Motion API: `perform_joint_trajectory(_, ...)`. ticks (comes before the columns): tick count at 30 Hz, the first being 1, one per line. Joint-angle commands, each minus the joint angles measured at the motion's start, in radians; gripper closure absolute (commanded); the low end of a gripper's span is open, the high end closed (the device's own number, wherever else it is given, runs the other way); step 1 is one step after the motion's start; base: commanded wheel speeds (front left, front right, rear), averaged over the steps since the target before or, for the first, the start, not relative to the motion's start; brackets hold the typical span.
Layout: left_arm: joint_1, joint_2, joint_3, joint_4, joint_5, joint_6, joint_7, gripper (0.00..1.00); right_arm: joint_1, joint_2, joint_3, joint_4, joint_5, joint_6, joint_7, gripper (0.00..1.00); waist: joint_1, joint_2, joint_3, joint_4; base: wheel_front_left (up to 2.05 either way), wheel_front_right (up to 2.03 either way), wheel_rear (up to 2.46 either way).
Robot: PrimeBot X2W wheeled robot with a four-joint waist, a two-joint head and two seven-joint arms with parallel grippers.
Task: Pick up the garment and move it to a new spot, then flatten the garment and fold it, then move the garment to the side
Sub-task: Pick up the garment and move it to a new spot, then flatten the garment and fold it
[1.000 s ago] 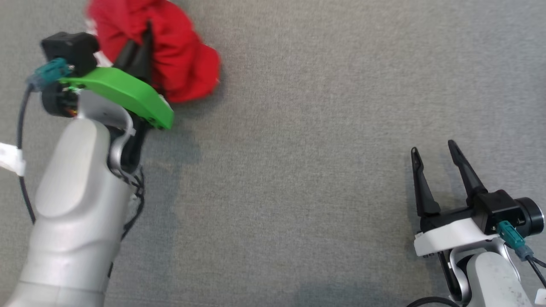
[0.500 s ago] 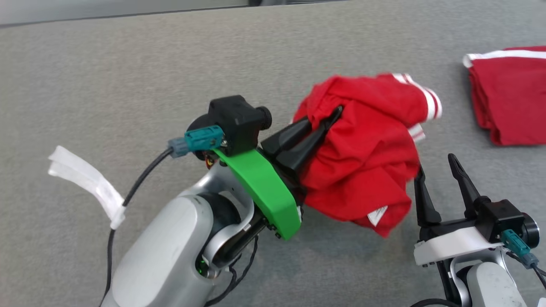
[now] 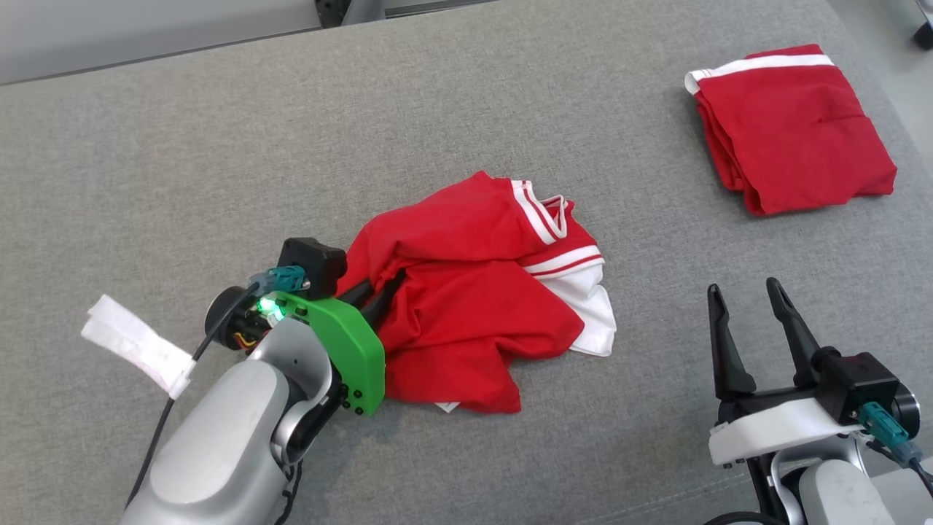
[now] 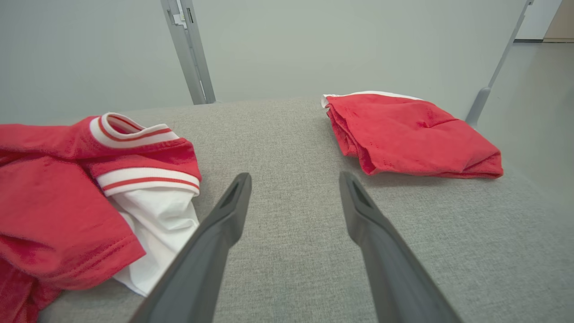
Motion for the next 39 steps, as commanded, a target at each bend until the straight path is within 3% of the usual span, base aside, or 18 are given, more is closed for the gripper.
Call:
perform_joint_trajectory(1, -0.007, -0.006, 0.006, 0.012, 0.003, -0.004, -0.027, 0.64, 0.014, -0.001, 0.002, 0.002, -0.001, -0.001, 0.0, 0.0, 0.0, 0.0115, -0.016, 0.015, 0.0, 0.0, 0.0)
perform_joint_trajectory(2, -0.003, -0.008, 0.011, 0.017, 0.013, 0.003, -0.06, 0.02, 0.019, -0.001, 0.0, 0.004, -0.004, -0.001, 0.0, 0.0, 0.0, 0.0115, -0.027, 0.02, 0.0, 0.0, 0.0)
perform_joint_trajectory(3, 0.005, -0.007, 0.015, 0.019, 0.027, 0.013, -0.094, 0.0, 0.024, -0.002, -0.002, 0.007, -0.006, -0.001, 0.0, 0.0, 0.0, 0.0115, -0.039, 0.025, 0.0, 0.0, 0.0)
perform_joint_trajectory(7, 0.091, -0.001, 0.061, -0.039, 0.008, 0.052, -0.219, 0.0, 0.048, -0.002, -0.019, 0.0, -0.017, -0.001, 0.0, 0.0, 0.0, 0.0115, -0.094, 0.047, 0.0, 0.0, 0.0)
perform_joint_trajectory(11, 0.207, 0.062, 0.095, -0.17, 0.08, 0.143, -0.333, 0.0, 0.082, -0.001, -0.05, -0.005, -0.028, -0.001, 0.0, 0.0, 0.0, 0.0115, -0.142, 0.08, 0.0, 0.0, 0.0)
perform_joint_trajectory(15, 0.361, 0.075, 0.143, -0.27, 0.065, 0.237, -0.406, 0.0, 0.113, -0.002, -0.08, -0.013, -0.048, -0.001, 0.0, 0.0, 0.0, 0.0115, -0.18, 0.122, 0.0, 0.0, 0.0)
perform_joint_trajectory(21, 0.563, 0.079, 0.203, -0.251, 0.037, 0.3, -0.462, 0.0, 0.154, -0.002, -0.123, -0.038, -0.092, -0.001, 0.0, 0.0, 0.0, 0.0115, -0.232, 0.181, 0.0, 0.0, 0.0)
perform_joint_trajectory(25, 0.645, 0.056, 0.269, -0.204, 0.065, 0.297, -0.482, 0.0, 0.182, -0.001, -0.13, -0.046, -0.12, -0.001, 0.0, 0.0, 0.0, 0.0115, -0.263, 0.219, 0.0, 0.0, 0.0)
perform_joint_trajectory(29, 0.72, -0.006, 0.371, -0.225, 0.147, 0.268, -0.48, 0.0, 0.202, -0.002, -0.128, -0.062, -0.15, -0.001, 0.0, 0.0, 0.0, 0.0115, -0.283, 0.24, 0.0, 0.0, 0.0)
perform_joint_trajectory(39, 0.773, -0.142, 0.553, -0.267, 0.304, 0.111, -0.48, 0.0, 0.218, -0.002, -0.133, -0.054, -0.151, -0.001, 0.0, 0.0, 0.0, 0.0115, -0.298, 0.262, 0.0, 0.0, 0.0)
